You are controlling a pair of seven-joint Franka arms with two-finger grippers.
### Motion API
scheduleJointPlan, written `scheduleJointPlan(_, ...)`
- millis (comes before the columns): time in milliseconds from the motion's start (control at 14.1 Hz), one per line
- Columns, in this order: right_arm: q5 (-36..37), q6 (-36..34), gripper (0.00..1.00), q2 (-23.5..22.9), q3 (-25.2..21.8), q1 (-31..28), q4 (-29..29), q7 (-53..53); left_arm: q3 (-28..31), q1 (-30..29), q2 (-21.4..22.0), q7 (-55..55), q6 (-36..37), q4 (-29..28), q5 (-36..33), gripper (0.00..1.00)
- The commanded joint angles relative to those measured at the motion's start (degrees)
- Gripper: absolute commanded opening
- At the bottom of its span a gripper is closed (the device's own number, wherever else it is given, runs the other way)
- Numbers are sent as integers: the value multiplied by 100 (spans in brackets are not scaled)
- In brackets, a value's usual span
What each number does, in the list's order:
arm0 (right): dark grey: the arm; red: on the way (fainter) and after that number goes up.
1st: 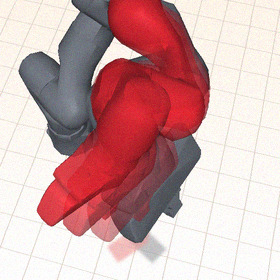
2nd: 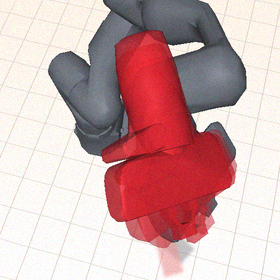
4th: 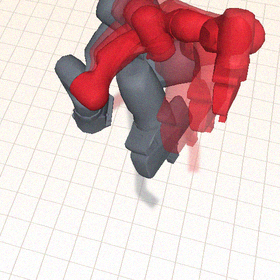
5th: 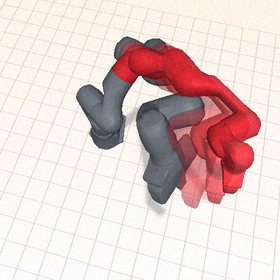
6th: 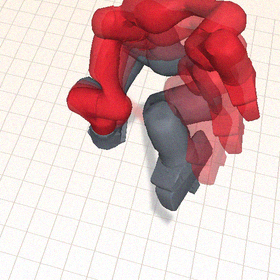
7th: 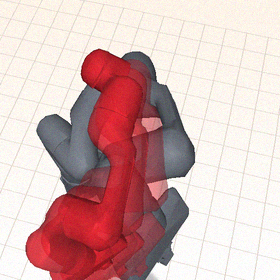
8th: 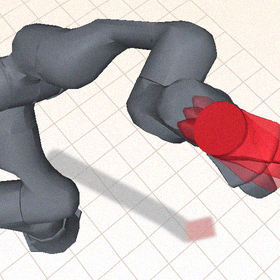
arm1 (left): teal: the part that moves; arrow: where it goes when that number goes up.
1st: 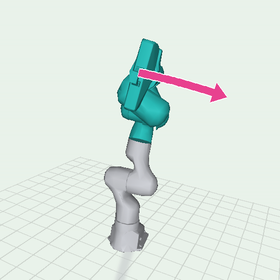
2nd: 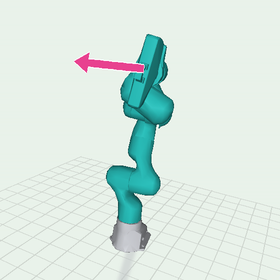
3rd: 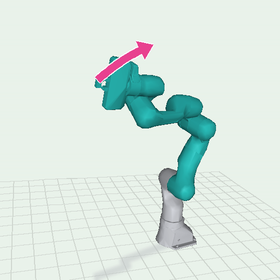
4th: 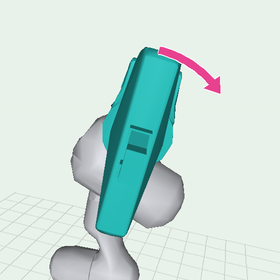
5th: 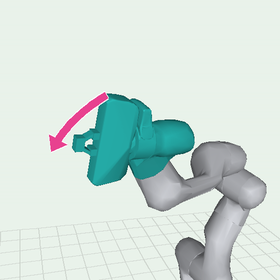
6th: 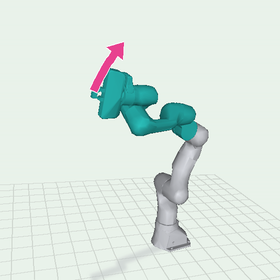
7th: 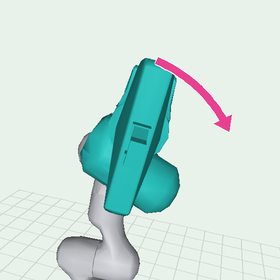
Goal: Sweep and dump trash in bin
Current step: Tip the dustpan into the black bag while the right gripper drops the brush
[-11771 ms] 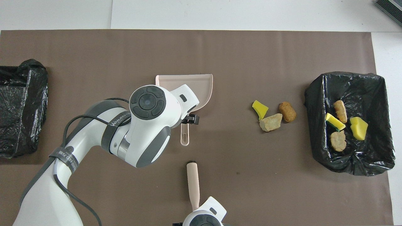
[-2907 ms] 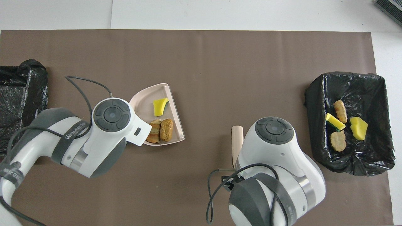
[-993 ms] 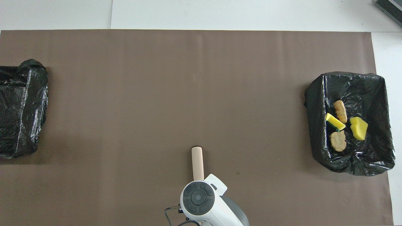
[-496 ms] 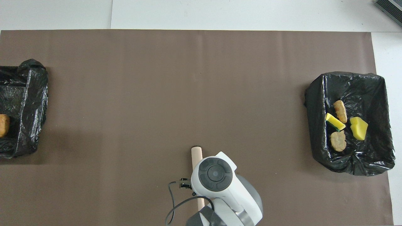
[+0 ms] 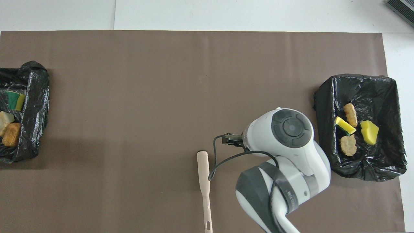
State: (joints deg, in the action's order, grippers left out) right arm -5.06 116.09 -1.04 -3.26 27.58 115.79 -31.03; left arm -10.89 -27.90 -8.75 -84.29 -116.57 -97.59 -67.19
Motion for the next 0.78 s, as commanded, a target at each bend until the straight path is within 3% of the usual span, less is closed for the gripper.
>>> scheduleJointPlan(0, 84, -743, 100, 104, 71, -830, -521, 875, -105, 274, 76, 88, 299, 178, 765, 0)
scheduleJointPlan(142, 84, -1079, 100, 165, 53, -1183, -812, 1379, -124, 827, -108, 131, 1036, 573, 1363, 0)
scheduleJointPlan(355, 399, -1272, 100, 445, 9, -1403, -1023, 1433, -115, 1689, -136, 499, 1714, 619, 2042, 0)
scheduleJointPlan(709, 689, -2282, 100, 482, -8, -1659, -2023, 1951, -115, 2630, -136, 2316, 2463, 680, 3349, 0)
